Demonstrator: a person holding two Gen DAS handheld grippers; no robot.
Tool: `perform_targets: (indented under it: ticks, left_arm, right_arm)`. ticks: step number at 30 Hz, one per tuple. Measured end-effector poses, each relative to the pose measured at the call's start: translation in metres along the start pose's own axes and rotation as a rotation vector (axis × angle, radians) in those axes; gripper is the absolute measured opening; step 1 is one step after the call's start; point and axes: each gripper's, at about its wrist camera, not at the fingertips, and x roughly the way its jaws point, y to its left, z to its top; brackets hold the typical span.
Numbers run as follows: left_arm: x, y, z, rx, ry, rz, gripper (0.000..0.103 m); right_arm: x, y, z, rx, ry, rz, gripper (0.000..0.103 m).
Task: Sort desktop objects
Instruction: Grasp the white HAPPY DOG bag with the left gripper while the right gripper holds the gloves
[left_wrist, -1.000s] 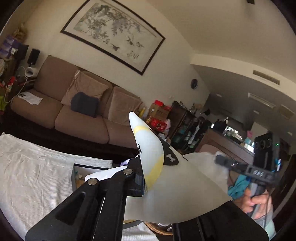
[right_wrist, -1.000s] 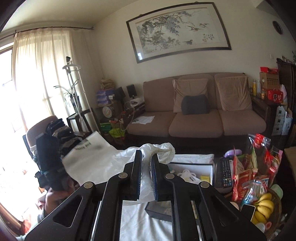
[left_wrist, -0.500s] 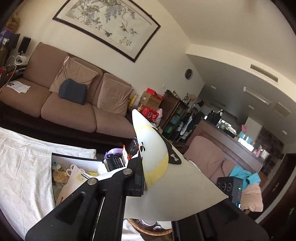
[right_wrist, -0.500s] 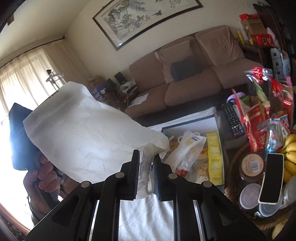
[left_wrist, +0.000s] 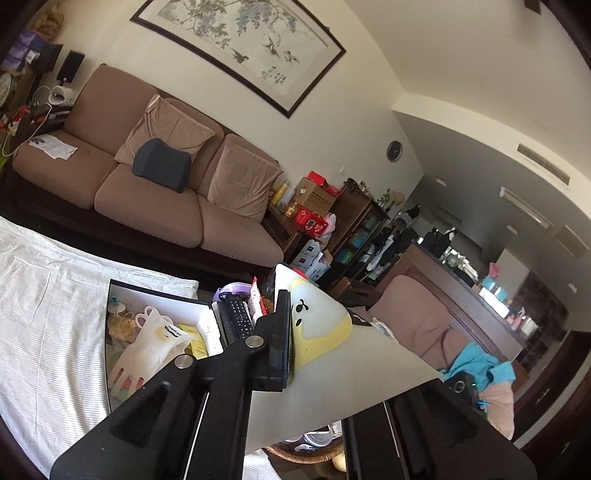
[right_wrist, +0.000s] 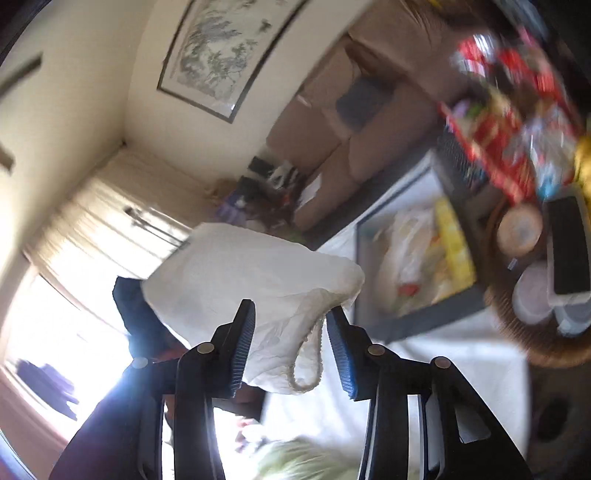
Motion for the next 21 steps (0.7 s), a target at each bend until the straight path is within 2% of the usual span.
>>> perform_targets:
  ticks: [1, 3, 4, 5, 6, 9, 14, 17, 21]
  left_arm:
    - [-0.002, -0.001, 0.001, -0.001, -0.002, -0.002, 0.003]
    - [-0.005, -0.005, 0.003, 0.006, 0.000, 0.008, 0.003]
    - [-0.004, -0.008, 0.004, 0.022, 0.009, 0.026, 0.003]
    - [-0.003, -0.012, 0.004, 0.045, 0.020, 0.049, 0.003]
    - [-0.002, -0.017, 0.003, 0.068, 0.029, 0.065, 0.003]
    - [0.001, -0.026, 0.000, 0.097, 0.045, 0.087, 0.003]
    - [0.004, -0.035, -0.008, 0.100, 0.061, 0.089, 0.003]
    - [0.009, -0.039, -0.016, 0.101, 0.081, 0.107, 0.003]
    - [0.016, -0.044, -0.024, 0.102, 0.112, 0.112, 0.003]
  right_arm:
    - [-0.006, -0.013, -0.001, 0.060, -0.021, -0.001, 0.103]
    - [-0.017, -0.029, -0.002, 0.110, -0.058, 0.034, 0.103]
    - [-0.022, -0.031, -0.002, 0.111, -0.072, 0.029, 0.103]
    - [-0.029, -0.026, -0.004, 0.079, -0.114, -0.018, 0.103]
    - [-0.036, -0.014, -0.007, 0.011, -0.157, -0.064, 0.103]
    - [-0.037, 0.041, -0.019, -0.255, -0.201, -0.160, 0.103]
    - [0.000, 0.136, -0.064, -0.703, -0.231, -0.355, 0.100]
    - [0.033, 0.168, -0.086, -0.834, -0.197, -0.389, 0.089]
    - [0.081, 0.177, -0.090, -0.862, -0.118, -0.437, 0.086]
